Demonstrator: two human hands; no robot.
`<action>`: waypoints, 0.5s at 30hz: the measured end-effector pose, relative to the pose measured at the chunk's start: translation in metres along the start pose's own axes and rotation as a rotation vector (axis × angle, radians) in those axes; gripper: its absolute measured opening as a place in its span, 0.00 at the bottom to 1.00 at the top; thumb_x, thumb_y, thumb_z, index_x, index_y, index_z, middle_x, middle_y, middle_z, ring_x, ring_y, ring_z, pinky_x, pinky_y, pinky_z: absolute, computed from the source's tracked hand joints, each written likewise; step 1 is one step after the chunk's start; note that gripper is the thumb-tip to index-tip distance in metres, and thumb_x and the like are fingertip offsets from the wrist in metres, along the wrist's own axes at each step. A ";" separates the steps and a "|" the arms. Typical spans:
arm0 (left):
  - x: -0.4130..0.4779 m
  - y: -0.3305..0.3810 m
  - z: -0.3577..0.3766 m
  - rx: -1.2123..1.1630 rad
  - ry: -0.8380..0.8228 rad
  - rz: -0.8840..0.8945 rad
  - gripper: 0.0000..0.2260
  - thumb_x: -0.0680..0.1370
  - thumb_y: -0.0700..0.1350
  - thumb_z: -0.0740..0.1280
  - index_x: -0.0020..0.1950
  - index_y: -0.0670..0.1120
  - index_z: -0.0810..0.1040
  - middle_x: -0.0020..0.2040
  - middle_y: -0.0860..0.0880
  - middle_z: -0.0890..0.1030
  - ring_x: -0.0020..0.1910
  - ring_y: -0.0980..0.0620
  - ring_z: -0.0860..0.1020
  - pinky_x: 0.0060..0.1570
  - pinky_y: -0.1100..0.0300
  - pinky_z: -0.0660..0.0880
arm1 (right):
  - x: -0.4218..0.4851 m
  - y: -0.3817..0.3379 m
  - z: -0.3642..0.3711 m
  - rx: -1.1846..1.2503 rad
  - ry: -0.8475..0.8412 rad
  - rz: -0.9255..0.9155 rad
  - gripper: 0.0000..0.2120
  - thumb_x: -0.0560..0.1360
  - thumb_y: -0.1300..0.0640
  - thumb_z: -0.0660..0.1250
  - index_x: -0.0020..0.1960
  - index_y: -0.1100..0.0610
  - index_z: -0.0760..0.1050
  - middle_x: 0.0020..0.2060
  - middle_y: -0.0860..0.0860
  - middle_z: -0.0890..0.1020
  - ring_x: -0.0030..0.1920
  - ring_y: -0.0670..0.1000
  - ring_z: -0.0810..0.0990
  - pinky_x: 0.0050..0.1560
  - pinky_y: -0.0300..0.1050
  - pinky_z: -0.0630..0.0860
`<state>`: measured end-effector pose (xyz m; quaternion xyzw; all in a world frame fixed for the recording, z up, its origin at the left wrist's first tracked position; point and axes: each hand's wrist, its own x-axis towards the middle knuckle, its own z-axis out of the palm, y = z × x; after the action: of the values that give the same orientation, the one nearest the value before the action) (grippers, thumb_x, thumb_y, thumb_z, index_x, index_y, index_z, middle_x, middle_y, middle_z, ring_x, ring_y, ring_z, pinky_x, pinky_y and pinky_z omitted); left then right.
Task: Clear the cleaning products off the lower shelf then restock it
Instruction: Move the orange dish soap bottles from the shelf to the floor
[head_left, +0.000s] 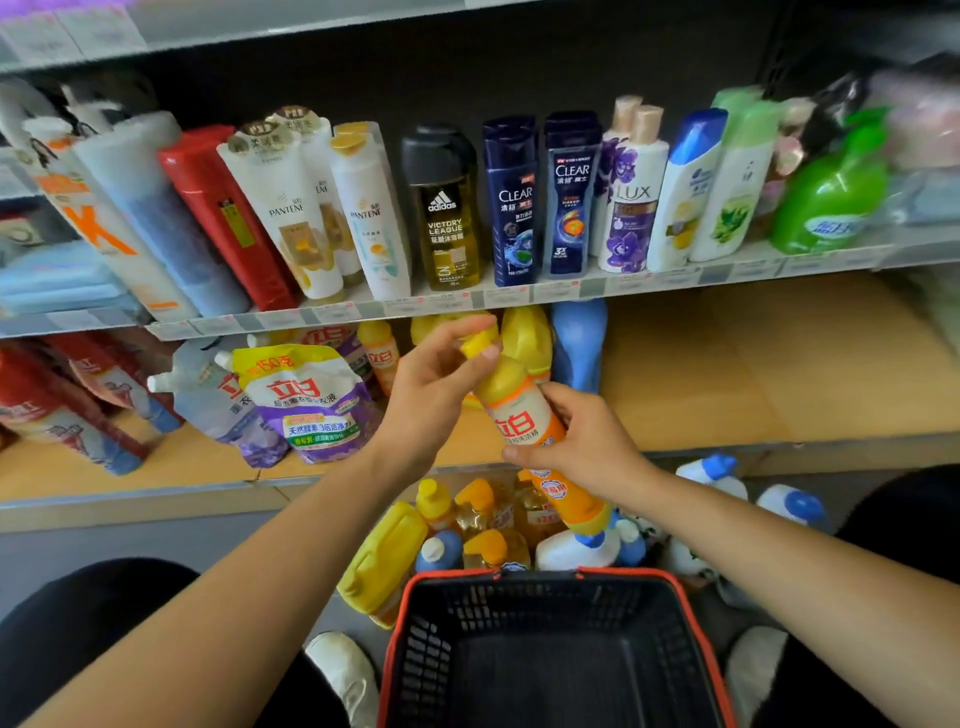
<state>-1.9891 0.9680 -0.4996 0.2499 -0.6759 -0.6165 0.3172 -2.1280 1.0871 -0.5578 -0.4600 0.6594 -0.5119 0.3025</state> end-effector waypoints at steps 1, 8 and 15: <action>0.002 -0.001 0.005 0.007 -0.003 0.010 0.12 0.80 0.41 0.69 0.62 0.50 0.80 0.57 0.38 0.82 0.58 0.40 0.81 0.58 0.46 0.80 | -0.001 0.001 -0.001 -0.021 0.016 -0.007 0.27 0.65 0.54 0.83 0.61 0.53 0.79 0.52 0.47 0.86 0.53 0.47 0.84 0.56 0.53 0.81; 0.025 0.004 0.027 -0.057 -0.130 -0.022 0.15 0.80 0.50 0.66 0.67 0.52 0.78 0.54 0.48 0.84 0.52 0.51 0.81 0.50 0.54 0.78 | 0.000 0.000 -0.022 0.079 0.056 0.040 0.21 0.65 0.55 0.83 0.56 0.51 0.81 0.48 0.48 0.87 0.49 0.48 0.85 0.53 0.52 0.83; 0.044 0.013 0.043 -0.401 -0.241 -0.105 0.15 0.85 0.51 0.57 0.69 0.56 0.76 0.64 0.48 0.82 0.59 0.51 0.80 0.60 0.51 0.76 | 0.003 -0.010 -0.054 0.376 -0.030 0.126 0.24 0.65 0.59 0.81 0.60 0.57 0.80 0.51 0.53 0.87 0.52 0.54 0.86 0.51 0.48 0.81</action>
<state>-2.0495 0.9668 -0.4828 0.1412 -0.5590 -0.7794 0.2451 -2.1738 1.1050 -0.5325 -0.3607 0.5751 -0.5993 0.4243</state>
